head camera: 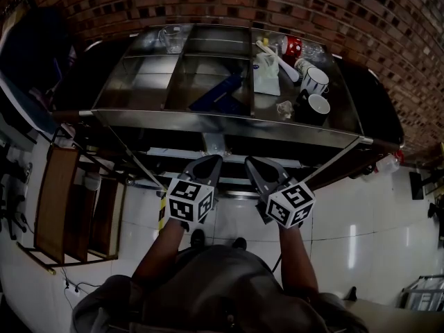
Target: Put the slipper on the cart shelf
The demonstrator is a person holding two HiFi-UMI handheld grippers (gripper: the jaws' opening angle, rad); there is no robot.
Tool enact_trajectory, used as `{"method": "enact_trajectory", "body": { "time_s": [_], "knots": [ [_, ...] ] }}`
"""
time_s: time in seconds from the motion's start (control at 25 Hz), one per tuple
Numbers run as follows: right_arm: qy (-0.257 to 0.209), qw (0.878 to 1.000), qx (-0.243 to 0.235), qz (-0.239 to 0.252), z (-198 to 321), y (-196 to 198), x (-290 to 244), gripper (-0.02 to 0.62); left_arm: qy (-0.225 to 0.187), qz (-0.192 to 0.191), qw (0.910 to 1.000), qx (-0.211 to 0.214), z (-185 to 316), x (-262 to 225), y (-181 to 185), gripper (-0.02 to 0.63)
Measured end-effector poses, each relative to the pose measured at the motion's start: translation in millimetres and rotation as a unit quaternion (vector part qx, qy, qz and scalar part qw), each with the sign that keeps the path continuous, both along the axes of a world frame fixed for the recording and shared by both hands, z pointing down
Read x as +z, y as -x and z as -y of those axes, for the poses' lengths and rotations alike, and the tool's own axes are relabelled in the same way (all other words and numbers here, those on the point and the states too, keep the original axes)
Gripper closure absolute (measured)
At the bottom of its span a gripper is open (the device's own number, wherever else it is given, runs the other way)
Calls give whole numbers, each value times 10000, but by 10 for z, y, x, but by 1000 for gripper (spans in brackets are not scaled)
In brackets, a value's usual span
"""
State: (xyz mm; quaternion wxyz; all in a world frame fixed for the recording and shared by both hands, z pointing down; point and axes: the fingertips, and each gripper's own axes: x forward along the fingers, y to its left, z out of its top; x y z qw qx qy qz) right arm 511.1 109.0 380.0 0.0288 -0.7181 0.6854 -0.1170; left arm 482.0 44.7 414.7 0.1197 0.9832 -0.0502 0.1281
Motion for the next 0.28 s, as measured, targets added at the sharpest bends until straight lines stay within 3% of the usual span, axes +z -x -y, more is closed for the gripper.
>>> {"method": "enact_trajectory", "body": {
  "time_s": [0.28],
  "knots": [
    [-28, 10000, -91, -29, 16, 14, -34, 597, -9, 66, 10000, -3, 0, 29, -6, 598]
  ]
}}
